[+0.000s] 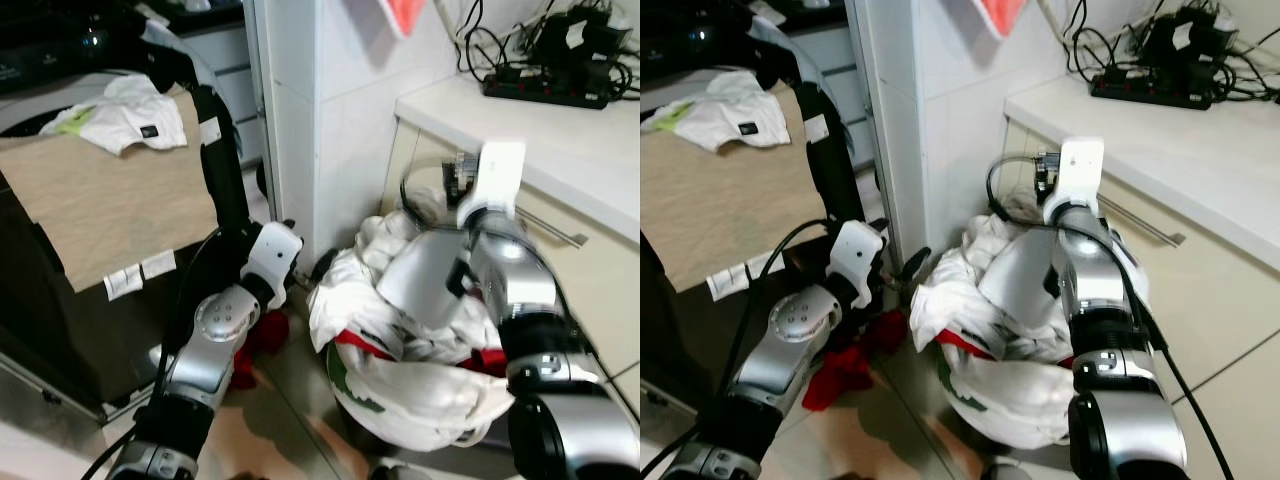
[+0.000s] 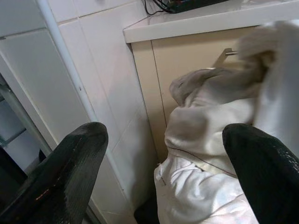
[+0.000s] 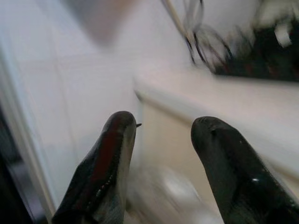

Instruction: Clothes washing

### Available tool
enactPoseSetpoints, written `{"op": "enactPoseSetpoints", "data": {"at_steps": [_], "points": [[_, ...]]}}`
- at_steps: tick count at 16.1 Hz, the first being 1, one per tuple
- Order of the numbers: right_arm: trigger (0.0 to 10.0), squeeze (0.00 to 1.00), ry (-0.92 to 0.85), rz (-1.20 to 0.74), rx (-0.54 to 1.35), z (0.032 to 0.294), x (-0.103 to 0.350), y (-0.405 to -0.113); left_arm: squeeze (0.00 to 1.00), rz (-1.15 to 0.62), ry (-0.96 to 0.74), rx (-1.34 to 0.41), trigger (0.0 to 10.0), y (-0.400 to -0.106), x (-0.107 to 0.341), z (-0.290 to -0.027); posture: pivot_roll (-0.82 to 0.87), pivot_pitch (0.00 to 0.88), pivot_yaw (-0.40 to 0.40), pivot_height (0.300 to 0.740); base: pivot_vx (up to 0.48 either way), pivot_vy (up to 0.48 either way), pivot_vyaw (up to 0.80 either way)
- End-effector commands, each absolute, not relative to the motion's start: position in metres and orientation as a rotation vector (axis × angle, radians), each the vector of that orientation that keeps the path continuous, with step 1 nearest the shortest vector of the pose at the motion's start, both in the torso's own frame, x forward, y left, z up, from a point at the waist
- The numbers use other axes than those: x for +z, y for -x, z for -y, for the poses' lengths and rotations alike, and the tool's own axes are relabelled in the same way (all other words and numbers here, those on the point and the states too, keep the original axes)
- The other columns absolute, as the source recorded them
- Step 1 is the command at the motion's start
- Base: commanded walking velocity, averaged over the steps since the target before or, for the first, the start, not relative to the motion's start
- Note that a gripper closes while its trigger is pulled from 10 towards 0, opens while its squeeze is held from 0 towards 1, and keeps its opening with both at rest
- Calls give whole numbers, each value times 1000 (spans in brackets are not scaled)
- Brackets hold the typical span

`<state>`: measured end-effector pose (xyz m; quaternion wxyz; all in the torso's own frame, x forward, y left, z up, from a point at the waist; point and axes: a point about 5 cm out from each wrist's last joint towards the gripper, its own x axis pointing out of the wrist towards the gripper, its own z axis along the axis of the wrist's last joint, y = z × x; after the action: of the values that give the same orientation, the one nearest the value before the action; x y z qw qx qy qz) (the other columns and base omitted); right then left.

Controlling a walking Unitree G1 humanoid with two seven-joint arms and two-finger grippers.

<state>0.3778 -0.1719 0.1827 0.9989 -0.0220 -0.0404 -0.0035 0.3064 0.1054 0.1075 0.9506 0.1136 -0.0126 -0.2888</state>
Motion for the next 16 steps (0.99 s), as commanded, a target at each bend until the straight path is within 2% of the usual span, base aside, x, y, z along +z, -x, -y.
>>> {"op": "enactPoseSetpoints", "data": {"at_steps": [1, 5, 6, 7, 8, 9, 12, 16], "points": [[0, 0, 32, 140, 9, 172, 199, -379, 0, 32, -245, -601, 10000, -309, 111, -103, -66, 0, 16, 740, 0, 0, 0], [0, 0, 58, 211, 10, 179, 225, -381, 0, 37, -247, -616, 10000, -311, 113, -99, -72, 0, 17, 740, 0, 0, 0], [0, 0, 94, 158, 3, 180, 215, -381, 0, 38, -247, -617, 10000, -312, 113, -98, -75, 0, 10, 740, 0, 0, 0], [588, 0, 100, 104, -10, 181, 203, -379, 0, 39, -247, -618, 10000, -312, 113, -97, -72, 0, 7, 740, 0, 0, 0], [10000, 0, 111, 45, -17, 179, 183, -372, 0, 38, -247, -618, 10000, -311, 113, -97, -72, 0, 9, 740, 0, 0, 0], [10000, 1000, 158, 36, -15, 177, 175, -368, 0, 34, -247, -619, 10000, -310, 112, -98, -72, 0, 12, 740, 0, 0, 0], [10000, 1000, 350, -21, 22, 175, 142, -351, 0, 26, -249, -626, 10000, -308, 109, -97, -81, 0, 18, 740, 0, 0, 0], [10000, 1000, 424, -120, -11, 191, 113, -330, 0, 21, -251, -631, 10000, -309, 109, -99, -93, 0, 31, 740, 0, 0, 0]]}}
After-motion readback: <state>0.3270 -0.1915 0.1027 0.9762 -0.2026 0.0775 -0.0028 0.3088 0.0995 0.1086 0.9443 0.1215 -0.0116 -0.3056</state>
